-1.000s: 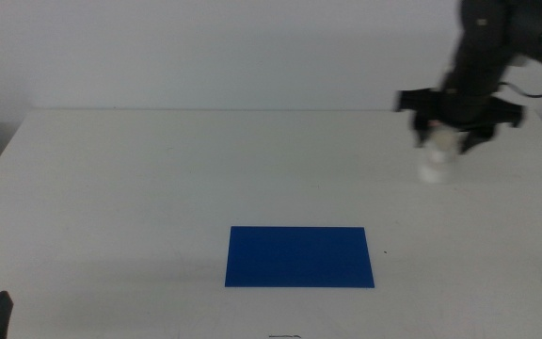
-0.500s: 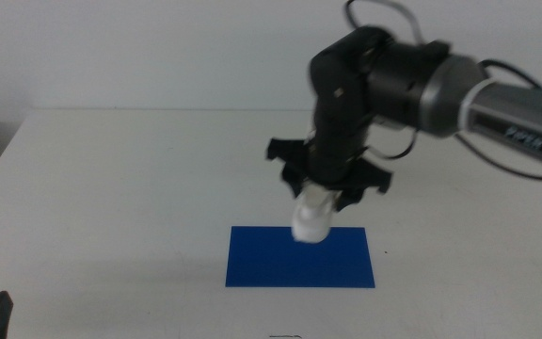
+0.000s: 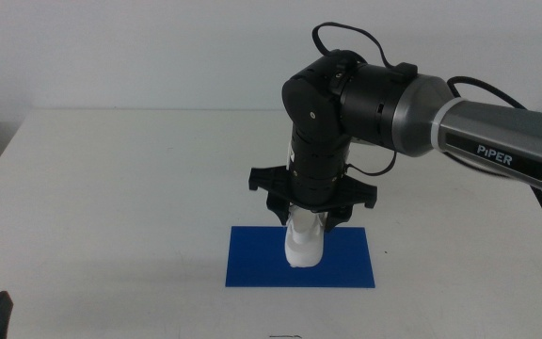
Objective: Use one arm to grab the shoe from the table and place it on the mat.
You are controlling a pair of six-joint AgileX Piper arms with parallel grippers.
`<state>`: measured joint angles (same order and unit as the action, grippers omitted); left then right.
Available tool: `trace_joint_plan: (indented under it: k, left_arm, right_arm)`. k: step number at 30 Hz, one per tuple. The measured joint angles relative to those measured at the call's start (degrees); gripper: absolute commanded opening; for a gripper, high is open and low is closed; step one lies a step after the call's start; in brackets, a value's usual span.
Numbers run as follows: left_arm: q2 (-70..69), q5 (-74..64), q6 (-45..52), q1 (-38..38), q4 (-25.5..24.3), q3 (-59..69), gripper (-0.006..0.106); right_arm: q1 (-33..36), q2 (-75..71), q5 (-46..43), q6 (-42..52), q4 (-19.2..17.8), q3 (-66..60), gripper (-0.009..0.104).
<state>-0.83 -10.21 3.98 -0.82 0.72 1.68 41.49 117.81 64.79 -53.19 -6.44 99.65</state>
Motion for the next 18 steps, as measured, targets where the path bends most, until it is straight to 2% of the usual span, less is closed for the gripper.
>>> trace_joint_plan:
  k: [5,13,18]
  left_arm:
    - [0.0,0.0,0.0,0.0,0.0,0.0,0.094]
    - [0.0,0.0,0.0,0.0,0.0,0.0,0.094]
    - [0.0,0.0,0.0,0.0,0.0,0.0,0.094]
  right_arm:
    - [0.0,0.0,0.4,14.9,-1.2,0.0,-0.001]
    - [0.0,0.0,0.1,50.8,-4.2,0.0,-0.001]
    - [0.0,0.0,-0.1,64.7,-4.4,0.0,-0.001]
